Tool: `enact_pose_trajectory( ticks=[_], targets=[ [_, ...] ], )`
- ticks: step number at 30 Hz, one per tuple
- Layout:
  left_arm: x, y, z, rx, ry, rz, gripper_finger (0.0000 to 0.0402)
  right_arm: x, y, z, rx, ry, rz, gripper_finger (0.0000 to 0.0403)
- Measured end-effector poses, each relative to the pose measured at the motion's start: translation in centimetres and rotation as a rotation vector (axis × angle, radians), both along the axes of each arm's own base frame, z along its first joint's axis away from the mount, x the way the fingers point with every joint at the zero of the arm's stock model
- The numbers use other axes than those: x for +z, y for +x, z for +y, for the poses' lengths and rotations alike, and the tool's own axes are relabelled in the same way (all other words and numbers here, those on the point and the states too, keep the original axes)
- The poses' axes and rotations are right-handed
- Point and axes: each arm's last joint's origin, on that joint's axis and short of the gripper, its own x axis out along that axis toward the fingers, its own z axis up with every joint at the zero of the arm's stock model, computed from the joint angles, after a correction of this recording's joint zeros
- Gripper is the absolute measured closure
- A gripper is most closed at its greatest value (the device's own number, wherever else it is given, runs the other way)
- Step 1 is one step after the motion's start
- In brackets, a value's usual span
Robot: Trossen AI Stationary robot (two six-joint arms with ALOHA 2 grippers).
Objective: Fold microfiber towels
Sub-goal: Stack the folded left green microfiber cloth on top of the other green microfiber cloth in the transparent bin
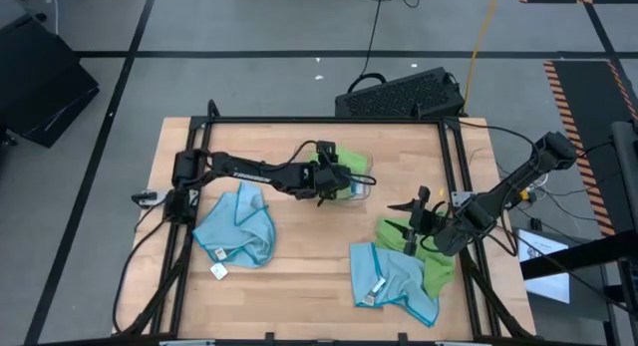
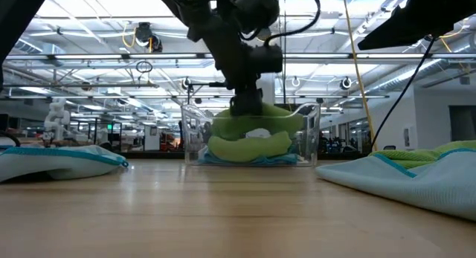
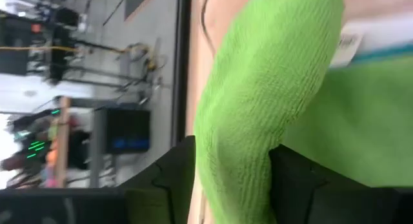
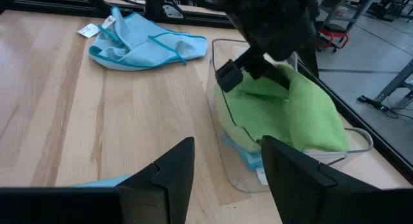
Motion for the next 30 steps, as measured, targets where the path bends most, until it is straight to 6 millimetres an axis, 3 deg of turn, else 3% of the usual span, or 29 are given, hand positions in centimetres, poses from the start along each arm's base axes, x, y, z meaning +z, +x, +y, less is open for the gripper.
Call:
enact_pose_trajectory(
  ticks=[11,16,19,24,30],
  targets=[
    [3.0,-2.2,-0.8,-0.075,-0.289,-0.022,0.0244,0.0,0.0,0.0,0.001,-0.003,0.002,0.0232],
    [6.0,-3.2,-0.9,-0.025,-0.35,-0.171,0.0245,0.0,0.0,0.0,0.001,-0.003,0.001,0.0232],
    [6.8,-3.9,-1.0,0.027,-0.378,-0.206,0.0245,0.0,0.0,0.0,0.001,-0.002,0.001,0.0232],
    [5.5,-4.1,-2.2,0.064,-0.393,-0.125,0.0239,0.0,0.0,0.0,0.001,-0.003,0.001,0.0232],
    [2.9,-3.5,-2.4,0.148,-0.365,-0.07,0.0187,0.0,0.0,0.0,0.003,-0.005,0.003,0.0232]
  ],
)
